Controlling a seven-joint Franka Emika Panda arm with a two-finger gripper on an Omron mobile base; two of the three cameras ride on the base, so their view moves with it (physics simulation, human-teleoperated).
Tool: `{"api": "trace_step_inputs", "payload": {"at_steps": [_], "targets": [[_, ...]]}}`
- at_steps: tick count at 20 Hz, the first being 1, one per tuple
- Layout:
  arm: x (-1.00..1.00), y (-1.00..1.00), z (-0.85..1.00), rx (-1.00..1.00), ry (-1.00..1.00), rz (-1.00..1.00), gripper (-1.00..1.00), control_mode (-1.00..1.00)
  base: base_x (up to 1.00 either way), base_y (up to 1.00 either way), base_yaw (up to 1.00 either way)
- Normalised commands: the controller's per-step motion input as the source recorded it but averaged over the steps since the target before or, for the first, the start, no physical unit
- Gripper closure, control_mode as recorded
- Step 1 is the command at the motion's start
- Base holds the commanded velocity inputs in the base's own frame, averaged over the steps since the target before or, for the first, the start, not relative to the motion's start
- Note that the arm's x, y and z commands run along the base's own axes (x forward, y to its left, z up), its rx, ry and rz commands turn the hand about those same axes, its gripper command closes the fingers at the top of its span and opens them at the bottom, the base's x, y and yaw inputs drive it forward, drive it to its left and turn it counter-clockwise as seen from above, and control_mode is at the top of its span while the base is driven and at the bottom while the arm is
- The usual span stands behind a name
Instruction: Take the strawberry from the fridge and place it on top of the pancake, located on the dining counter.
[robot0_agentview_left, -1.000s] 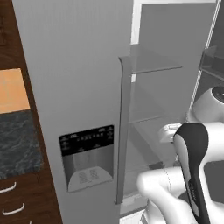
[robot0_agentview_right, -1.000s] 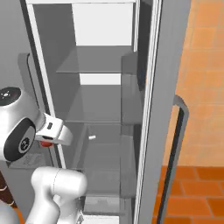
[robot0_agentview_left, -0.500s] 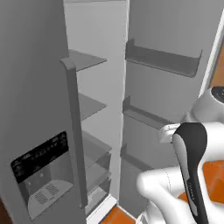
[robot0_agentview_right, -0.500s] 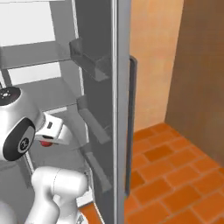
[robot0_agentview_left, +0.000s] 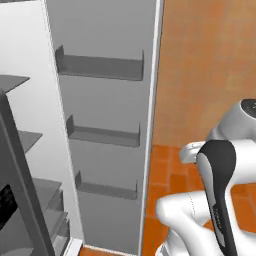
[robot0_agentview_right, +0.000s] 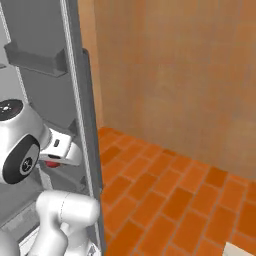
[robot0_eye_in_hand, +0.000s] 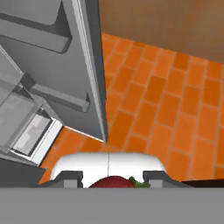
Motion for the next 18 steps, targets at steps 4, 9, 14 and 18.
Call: {"api": "trace_step_inputs", "payload": {"at_steps": [4,9,14,18], "targets": [[0.00,0.00,0.00,0.00,0.00,0.00,1.00,1.00,-0.33,-0.48,-0.73],[0.00,0.00,0.00,0.00,0.00,0.00,1.00,1.00,-0.14,-0.45,-0.69],[0.00,0.00,0.00,0.00,0.00,0.00,1.00,1.00,0.29,-0.54,-0.32],[0.00,0.00,0.00,0.00,0.00,0.00,1.00,1.00,0.24,-0.26,-0.06]]}}
